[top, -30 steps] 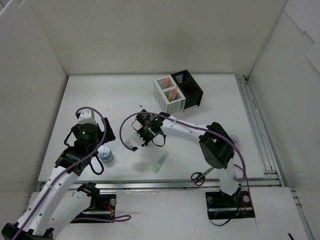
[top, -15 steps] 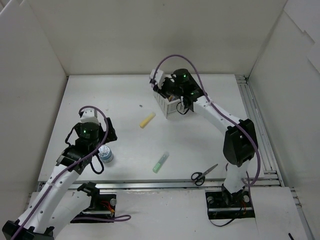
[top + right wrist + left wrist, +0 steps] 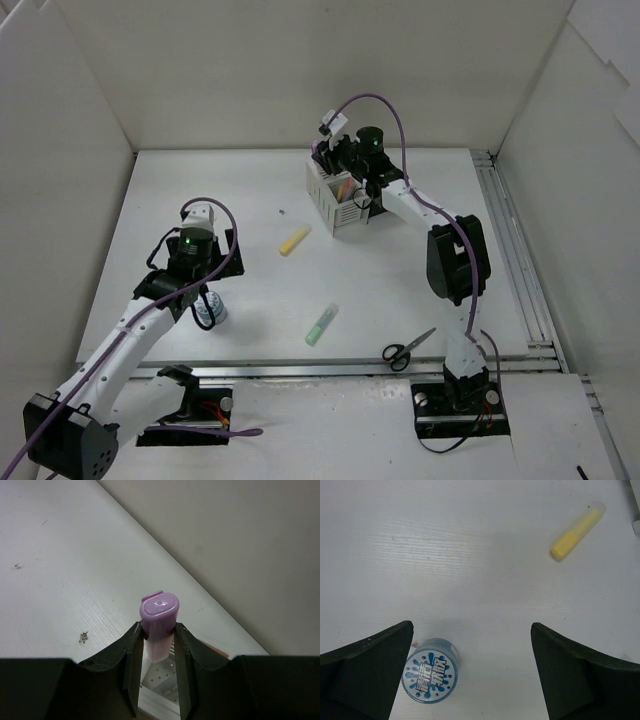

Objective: Sort the stationery into containers
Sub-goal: Place the pen in the storage box, then pick up the pen from the center of the board.

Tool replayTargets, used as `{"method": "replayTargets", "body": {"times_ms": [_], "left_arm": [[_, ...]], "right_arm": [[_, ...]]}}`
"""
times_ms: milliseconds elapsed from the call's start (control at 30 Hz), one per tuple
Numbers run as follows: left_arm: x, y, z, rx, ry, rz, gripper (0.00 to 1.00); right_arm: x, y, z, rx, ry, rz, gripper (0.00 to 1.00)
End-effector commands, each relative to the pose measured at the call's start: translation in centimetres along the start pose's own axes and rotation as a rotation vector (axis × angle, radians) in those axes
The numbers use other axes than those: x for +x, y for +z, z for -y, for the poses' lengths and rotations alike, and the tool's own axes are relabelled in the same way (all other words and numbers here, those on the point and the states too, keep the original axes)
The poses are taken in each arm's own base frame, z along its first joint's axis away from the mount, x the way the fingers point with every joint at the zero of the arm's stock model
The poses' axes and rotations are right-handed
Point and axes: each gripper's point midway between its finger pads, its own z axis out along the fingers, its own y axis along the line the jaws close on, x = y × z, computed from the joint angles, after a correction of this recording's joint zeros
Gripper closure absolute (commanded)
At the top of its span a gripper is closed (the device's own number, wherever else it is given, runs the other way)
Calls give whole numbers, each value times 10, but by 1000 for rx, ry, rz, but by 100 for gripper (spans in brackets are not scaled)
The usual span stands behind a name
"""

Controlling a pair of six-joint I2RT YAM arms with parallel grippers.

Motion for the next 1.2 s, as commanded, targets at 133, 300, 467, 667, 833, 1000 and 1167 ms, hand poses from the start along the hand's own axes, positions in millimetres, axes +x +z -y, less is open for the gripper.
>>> {"method": "replayTargets", "body": {"times_ms": [133,300,467,667,833,1000,1167], "left_arm": [[-39,7,28,122,81,63,1],[-37,19,38,156,118,24,1],[-39,25,46,184,129,20,1],[-41,32,65,276,192,-5,0],[-43,45,76,308,239,-49,1],[-40,57,92,358,314,-81,1],[-36,67,110,371,343,-115,0]], "right_arm": [[-51,1,25,117,-40,125,92],[-46,-6,33,168,-48,104,91],[-41,-9,52,278,-31,84,89],[-36,-9,47,287,-25,66,71],[-47,-21,37,290,-33,72,37],[-75,-45,35,321,-3,112,18],[-94,-78,34,381,67,167,2]]}}
